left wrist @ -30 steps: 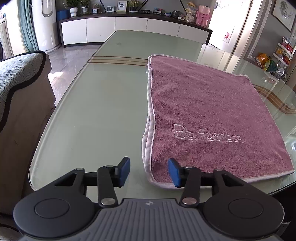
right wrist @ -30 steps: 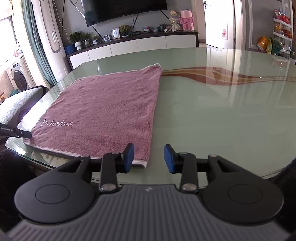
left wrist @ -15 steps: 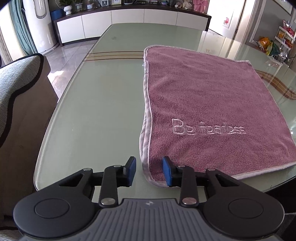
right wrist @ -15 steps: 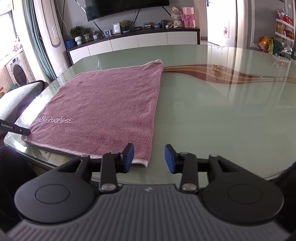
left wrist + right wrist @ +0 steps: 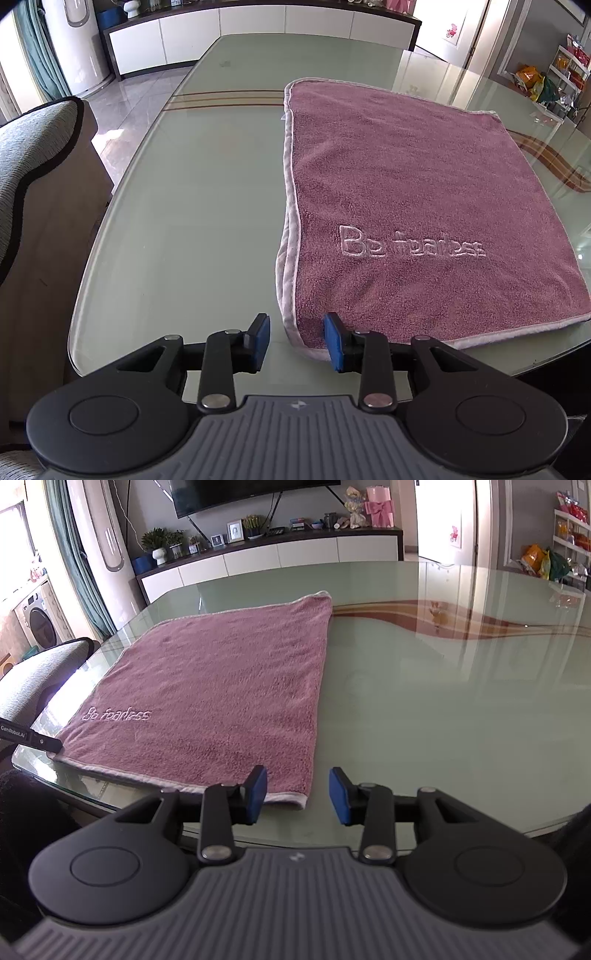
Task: Fold towel
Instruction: 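Lower both open grippers onto the folded towel's edge, then close both grippers on the towel edge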
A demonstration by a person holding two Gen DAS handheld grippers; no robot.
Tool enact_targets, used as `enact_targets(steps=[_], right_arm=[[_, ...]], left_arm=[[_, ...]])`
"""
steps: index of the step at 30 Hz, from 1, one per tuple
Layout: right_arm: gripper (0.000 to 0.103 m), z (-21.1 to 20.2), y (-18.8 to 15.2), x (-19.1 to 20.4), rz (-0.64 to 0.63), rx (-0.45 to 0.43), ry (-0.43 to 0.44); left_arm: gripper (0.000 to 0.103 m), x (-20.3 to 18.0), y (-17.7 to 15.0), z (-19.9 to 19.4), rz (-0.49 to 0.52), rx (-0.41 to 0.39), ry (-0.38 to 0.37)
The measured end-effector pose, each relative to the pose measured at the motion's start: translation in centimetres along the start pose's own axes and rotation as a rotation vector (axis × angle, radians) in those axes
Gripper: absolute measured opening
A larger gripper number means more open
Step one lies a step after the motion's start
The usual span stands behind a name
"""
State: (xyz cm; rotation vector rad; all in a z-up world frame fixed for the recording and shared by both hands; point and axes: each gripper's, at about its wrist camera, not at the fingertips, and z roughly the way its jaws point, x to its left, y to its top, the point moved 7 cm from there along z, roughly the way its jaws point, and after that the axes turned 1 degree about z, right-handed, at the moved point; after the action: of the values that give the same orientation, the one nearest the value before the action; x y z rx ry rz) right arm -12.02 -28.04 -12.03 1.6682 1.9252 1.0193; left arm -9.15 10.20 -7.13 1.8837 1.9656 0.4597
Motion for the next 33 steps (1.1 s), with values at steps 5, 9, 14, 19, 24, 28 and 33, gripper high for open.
enact_targets(steps=[5,9,14,19,24,28,33], right_arm=[[0.037,0.1,-0.1,0.3,-0.005,0.005,0.001],[0.037,0.1,-0.2,0.5,-0.003,0.005,0.004],[0.037,0.1,-0.2,0.5,-0.001,0.004,0.004],[0.037,0.0,-0.1,0.3,0.004,0.005,0.006],[0.037,0.1,-0.2,0.1,0.031,0.024,0.021],[0.036,0.5,-0.4,-0.2,0.067,0.052,0.042],[0.035,1.0,-0.4,-0.6,0.108,0.075,0.039]], left_arm=[[0.055,-0.2,0.1,0.2,0.011,0.001,0.003],[0.055,-0.4,0.2,0.4,0.02,0.001,0.006],[0.04,-0.9,0.2,0.3,0.043,0.0,-0.014],[0.025,-1.2,0.4,0.4,0.052,0.011,-0.04],[0.017,-1.1,0.4,0.5,0.034,0.01,-0.063],[0.013,-1.1,0.3,0.5,0.023,0.003,-0.076],[0.011,-1.3,0.1,0.4,0.034,-0.006,-0.077]])
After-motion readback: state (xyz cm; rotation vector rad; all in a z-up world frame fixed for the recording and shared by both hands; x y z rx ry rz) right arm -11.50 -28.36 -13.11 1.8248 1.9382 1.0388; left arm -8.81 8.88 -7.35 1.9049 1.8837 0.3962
